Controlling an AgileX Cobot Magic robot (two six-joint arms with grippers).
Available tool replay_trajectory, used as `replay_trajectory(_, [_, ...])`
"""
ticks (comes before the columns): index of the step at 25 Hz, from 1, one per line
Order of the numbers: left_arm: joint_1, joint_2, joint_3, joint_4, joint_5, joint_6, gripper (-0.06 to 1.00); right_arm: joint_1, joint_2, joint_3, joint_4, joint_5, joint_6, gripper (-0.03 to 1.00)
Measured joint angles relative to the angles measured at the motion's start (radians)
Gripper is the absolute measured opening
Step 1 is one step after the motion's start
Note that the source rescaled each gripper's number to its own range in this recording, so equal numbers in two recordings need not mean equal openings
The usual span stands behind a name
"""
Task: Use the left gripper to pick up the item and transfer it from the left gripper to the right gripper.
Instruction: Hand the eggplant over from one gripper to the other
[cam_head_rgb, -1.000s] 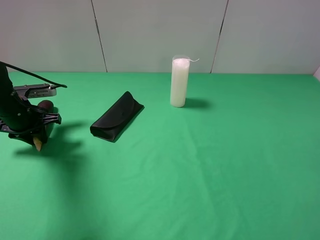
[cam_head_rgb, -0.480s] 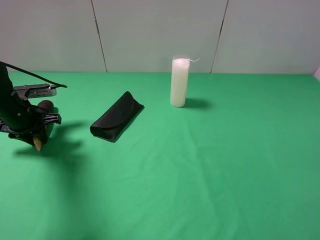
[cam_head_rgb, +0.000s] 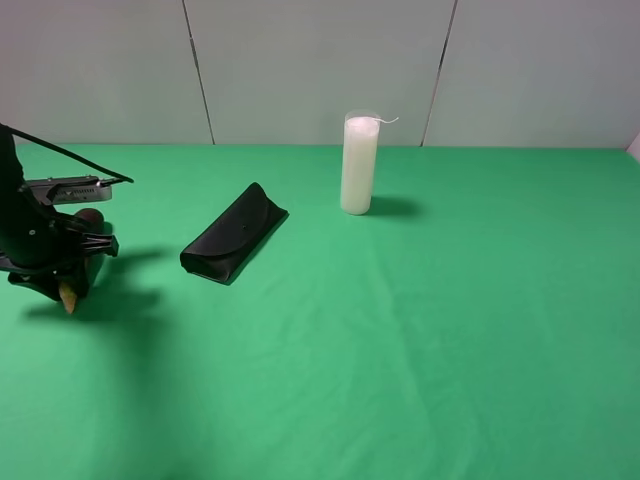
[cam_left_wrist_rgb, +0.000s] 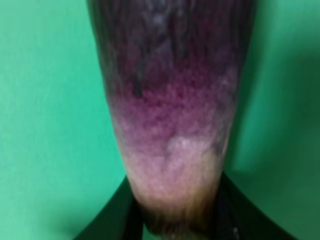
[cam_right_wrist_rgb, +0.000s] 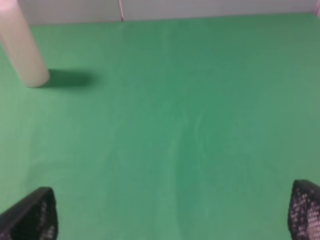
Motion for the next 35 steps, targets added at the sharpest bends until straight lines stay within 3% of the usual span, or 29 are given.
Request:
replay_trajectory(23, [-0.012,-0.429,0.001,0.002,0.29,0.086,0.0,0.0,0.0,0.0,0.0,0.0,0.0,1.0])
replay_trajectory(35, [-0.269,-0.483,0.001,0.002,0.375,0.151,0.0,0.0,0.0,0.0,0.0,0.0,0.0,1.0])
